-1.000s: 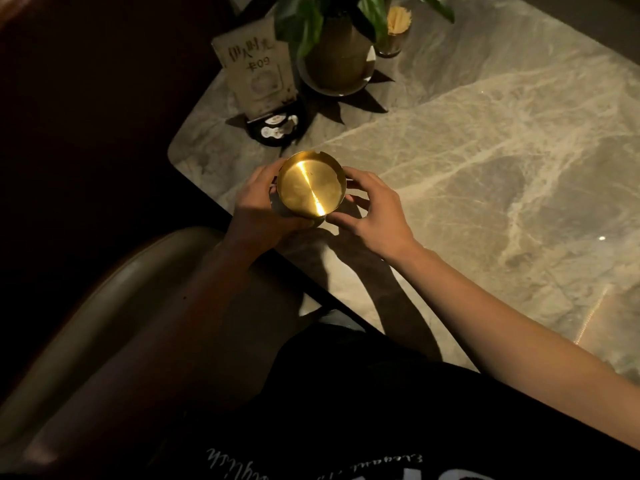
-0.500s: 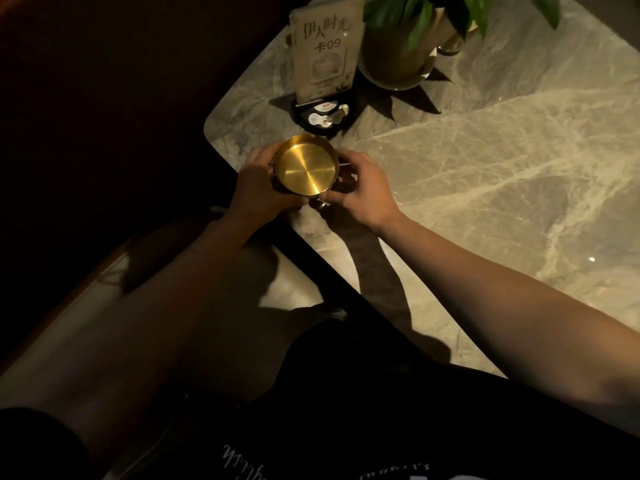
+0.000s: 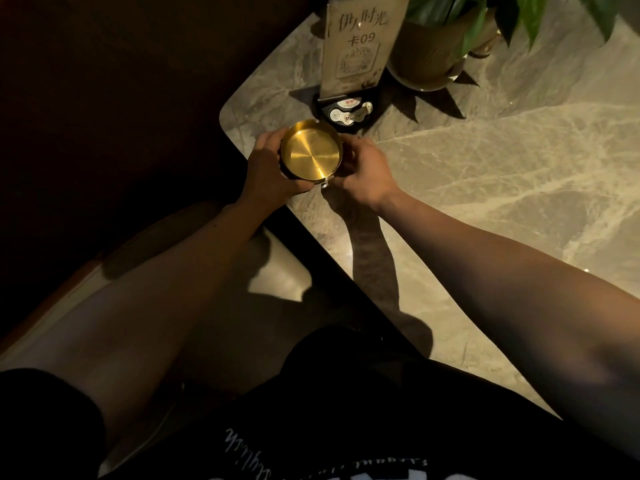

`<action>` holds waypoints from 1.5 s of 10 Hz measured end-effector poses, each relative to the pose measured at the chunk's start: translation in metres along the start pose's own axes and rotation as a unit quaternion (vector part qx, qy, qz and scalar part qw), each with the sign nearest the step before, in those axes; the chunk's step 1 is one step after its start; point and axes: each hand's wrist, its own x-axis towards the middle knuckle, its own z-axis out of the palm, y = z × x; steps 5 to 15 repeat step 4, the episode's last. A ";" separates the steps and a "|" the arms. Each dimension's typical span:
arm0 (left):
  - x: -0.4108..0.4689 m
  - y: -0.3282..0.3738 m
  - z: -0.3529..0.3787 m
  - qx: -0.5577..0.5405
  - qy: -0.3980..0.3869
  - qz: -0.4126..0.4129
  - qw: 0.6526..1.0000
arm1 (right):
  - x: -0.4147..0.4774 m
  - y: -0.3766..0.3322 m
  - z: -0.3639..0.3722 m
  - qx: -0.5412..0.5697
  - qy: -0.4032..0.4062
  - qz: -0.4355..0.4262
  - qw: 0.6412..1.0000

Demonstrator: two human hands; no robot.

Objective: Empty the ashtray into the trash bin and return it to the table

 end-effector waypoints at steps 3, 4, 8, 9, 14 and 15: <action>-0.006 0.000 -0.002 0.000 0.006 -0.019 1.000 | -0.008 -0.002 -0.001 0.032 -0.079 0.024 0.996; -0.012 0.003 -0.001 0.007 0.009 -0.019 1.000 | -0.012 -0.002 -0.004 0.051 -0.086 0.024 0.995; -0.012 0.003 -0.001 0.007 0.009 -0.019 1.000 | -0.012 -0.002 -0.004 0.051 -0.086 0.024 0.995; -0.012 0.003 -0.001 0.007 0.009 -0.019 1.000 | -0.012 -0.002 -0.004 0.051 -0.086 0.024 0.995; -0.012 0.003 -0.001 0.007 0.009 -0.019 1.000 | -0.012 -0.002 -0.004 0.051 -0.086 0.024 0.995; -0.012 0.003 -0.001 0.007 0.009 -0.019 1.000 | -0.012 -0.002 -0.004 0.051 -0.086 0.024 0.995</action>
